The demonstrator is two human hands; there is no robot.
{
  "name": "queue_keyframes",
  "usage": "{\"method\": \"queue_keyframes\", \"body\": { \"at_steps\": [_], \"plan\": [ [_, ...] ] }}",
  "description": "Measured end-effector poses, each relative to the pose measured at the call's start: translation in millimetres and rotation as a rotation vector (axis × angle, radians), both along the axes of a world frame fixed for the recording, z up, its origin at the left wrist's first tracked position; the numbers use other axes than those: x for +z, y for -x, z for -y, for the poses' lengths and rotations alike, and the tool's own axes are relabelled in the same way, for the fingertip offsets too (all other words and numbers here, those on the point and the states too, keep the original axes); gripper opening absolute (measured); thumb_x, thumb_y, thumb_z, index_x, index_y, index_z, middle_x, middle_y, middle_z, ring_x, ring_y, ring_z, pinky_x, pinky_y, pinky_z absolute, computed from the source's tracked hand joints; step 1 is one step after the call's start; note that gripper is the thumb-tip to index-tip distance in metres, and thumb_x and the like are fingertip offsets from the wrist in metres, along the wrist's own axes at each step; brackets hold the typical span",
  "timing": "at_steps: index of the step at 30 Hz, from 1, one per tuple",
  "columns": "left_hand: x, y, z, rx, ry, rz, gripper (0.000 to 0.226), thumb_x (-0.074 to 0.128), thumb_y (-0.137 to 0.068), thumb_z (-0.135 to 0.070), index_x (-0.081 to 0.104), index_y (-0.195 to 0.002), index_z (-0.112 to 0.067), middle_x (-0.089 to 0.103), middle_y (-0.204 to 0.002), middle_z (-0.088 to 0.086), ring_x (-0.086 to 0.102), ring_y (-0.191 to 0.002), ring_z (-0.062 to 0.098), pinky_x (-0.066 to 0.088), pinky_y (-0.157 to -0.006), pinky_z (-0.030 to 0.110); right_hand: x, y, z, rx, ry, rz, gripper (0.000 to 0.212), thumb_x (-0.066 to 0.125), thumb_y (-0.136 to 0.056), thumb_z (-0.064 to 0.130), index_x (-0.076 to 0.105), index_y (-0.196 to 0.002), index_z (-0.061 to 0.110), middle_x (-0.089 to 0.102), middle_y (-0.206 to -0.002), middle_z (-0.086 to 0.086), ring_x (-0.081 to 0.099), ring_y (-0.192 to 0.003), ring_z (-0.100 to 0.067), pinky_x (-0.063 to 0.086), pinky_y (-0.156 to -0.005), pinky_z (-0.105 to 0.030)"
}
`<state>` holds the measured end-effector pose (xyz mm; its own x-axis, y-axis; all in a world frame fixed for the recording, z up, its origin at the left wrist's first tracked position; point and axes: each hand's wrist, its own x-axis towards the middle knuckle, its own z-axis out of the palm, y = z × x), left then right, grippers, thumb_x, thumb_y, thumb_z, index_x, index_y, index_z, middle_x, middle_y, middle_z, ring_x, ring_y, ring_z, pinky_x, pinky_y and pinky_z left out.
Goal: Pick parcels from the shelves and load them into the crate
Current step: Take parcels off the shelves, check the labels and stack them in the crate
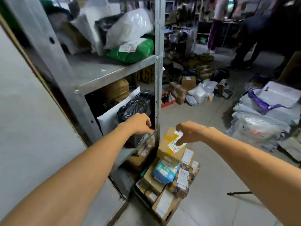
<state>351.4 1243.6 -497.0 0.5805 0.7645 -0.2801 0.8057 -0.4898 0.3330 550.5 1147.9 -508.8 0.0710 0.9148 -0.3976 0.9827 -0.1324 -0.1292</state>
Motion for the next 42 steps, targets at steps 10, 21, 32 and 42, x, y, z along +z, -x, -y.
{"method": "queue_keyframes", "body": {
  "at_steps": [10,21,32,42],
  "plan": [
    [38,257,164,0.508,-0.068,-0.037,0.043,0.074,-0.079,-0.036,0.066,-0.118,-0.021,0.068,-0.113,0.001,0.064,-0.101,0.018,0.051,-0.091,0.032,56,223,34,0.541,-0.097,-0.013,0.049,0.075,-0.078,0.043,0.056,-0.115,0.017,0.056,-0.105,-0.001,0.058,-0.104,-0.026,0.049,-0.078,-0.036],
    [62,491,461,1.180,-0.130,-0.072,0.029,0.071,-0.081,-0.027,0.071,-0.106,-0.014,0.069,-0.106,0.008,0.063,-0.102,0.026,0.050,-0.081,0.029,89,549,219,1.269,-0.132,-0.138,0.046,0.070,-0.084,0.041,0.059,-0.114,0.008,0.063,-0.113,-0.010,0.060,-0.109,-0.029,0.048,-0.085,-0.034],
    [52,515,789,1.938,-0.038,-0.161,0.036,0.068,-0.087,-0.031,0.065,-0.120,-0.017,0.062,-0.125,0.003,0.057,-0.113,0.024,0.043,-0.091,0.026,93,706,498,2.019,-0.029,-0.323,0.054,0.072,-0.083,0.039,0.054,-0.127,0.015,0.058,-0.125,-0.007,0.057,-0.108,-0.025,0.050,-0.084,-0.034],
    [3,496,833,2.292,-0.003,-0.108,0.035,0.071,-0.082,-0.039,0.065,-0.115,-0.029,0.067,-0.116,-0.002,0.063,-0.105,0.020,0.050,-0.089,0.030,59,736,527,2.097,0.114,-0.288,0.056,0.074,-0.081,0.040,0.056,-0.123,0.008,0.060,-0.119,-0.011,0.060,-0.103,-0.026,0.052,-0.090,-0.039]
  ]
}}
